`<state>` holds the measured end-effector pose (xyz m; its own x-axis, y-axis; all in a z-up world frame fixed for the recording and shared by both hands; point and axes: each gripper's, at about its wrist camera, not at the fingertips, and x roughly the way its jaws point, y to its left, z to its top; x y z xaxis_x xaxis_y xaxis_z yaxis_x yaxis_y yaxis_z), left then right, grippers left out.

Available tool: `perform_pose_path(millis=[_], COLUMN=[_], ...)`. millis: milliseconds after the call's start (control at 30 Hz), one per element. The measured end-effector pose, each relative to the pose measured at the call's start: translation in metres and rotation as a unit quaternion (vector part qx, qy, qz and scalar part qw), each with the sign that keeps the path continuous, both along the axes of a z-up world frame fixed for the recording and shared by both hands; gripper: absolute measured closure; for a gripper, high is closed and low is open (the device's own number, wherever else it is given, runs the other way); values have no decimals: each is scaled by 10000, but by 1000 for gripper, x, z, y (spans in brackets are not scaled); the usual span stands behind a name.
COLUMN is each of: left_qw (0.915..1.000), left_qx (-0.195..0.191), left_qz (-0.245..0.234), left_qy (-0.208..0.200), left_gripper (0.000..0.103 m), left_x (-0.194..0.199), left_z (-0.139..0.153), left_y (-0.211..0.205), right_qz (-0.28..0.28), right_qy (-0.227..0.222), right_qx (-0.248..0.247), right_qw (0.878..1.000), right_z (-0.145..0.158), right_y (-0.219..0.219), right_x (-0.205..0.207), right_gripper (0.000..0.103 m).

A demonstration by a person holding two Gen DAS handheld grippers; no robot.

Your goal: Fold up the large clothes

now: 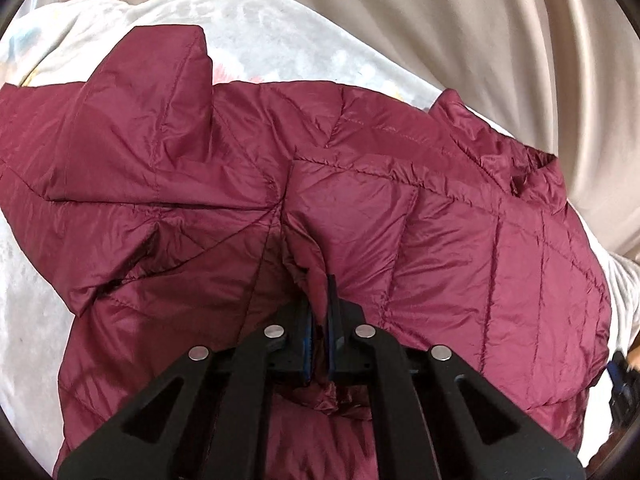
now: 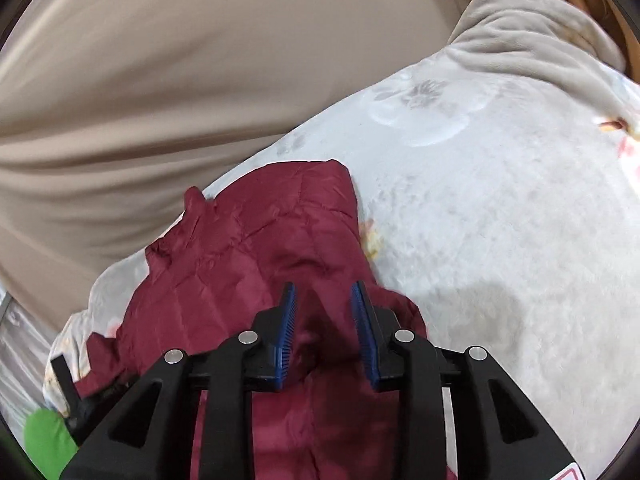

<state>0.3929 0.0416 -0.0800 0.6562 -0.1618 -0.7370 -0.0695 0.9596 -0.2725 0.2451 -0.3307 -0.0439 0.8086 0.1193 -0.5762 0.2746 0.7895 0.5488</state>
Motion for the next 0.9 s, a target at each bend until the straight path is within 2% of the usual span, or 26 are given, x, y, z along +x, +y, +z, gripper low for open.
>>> perform_pose_path(millis=[33,67,100,133,167,200,233,267,300,333,367,400,433,467,533,667,700,733,767,800,833,867,900], left_qw=[10000,10000,10000,10000,10000,9999,10000,9999,9999,9998,9996,9996,9995,9996,9998,9925,9890,9879,9904,9916,9910,9899,9904], left_qx=[18,32,18,-17,-33,6,67,116,20,-102,-203,-136,-51,-26,-77,-444,-552,-604,-430,-335,-416,-483,-496], left_qz=[-12,-16,-19,-44,-72,-93,-62,13,135,139,117,162,209,205,134,278,305,291,196,60,-150,-222,-242], left_qy=[-25,-47,-61,-59,-53,-43,-31,-29,-46,-87,-151,-207,-231,-199,155,1102,1338,1399,1296,1244,1267,1317,1268], left_gripper=[97,97,96,94,94,94,91,89,79,60,48,28,18,16,14,14,18,30,34,55,81,87,94], left_x=[-16,-16,-16,-16,-15,-15,-16,-17,-27,-35,-46,-63,-79,-90,-123,-181,-197,-209,-220,-227,-233,-236,-243], left_z=[-1,-3,-4,-6,-6,-5,-2,3,13,20,28,39,46,49,46,14,4,-1,0,2,3,5,13], left_y=[6,6,6,7,8,9,11,15,26,35,44,58,71,79,107,147,152,154,151,147,144,141,138], right_qz=[232,365,311,191,-56,-505,-712,-759,-711,-595,-489,-403,-286,-171,-56,352,430,483,459,476,545,498,467], right_qy=[8,269,690,813,721,760,763,700,671,653,691,736,818,934,1132,1731,1821,1887,1839,1829,1808,1775,1719], right_qx=[-110,-386,-568,-324,-50,-226,-390,-455,-407,-361,-406,-444,-485,-541,-608,-193,-155,-234,-322,-306,-137,-138,-199], right_qw=[9997,9982,9955,9960,9974,9956,9938,9936,9944,9954,9956,9955,9951,9940,9917,9841,9822,9806,9814,9815,9819,9828,9838], right_z=[-5,-16,-31,-46,-48,-41,-34,-24,-18,-10,-4,-1,1,2,0,-24,-29,-34,-35,-36,-34,-29,-23], right_y=[5,8,4,-8,-20,-26,-28,-30,-31,-30,-28,-26,-21,-15,-8,11,17,24,28,30,32,33,33], right_x=[7,15,25,23,14,2,-7,-21,-32,-50,-66,-78,-94,-118,-153,-223,-232,-241,-246,-249,-252,-256,-265], right_gripper=[87,99,103,103,103,103,103,93,91,91,89,85,68,50,43,37,37,38,49,62,89,97,98])
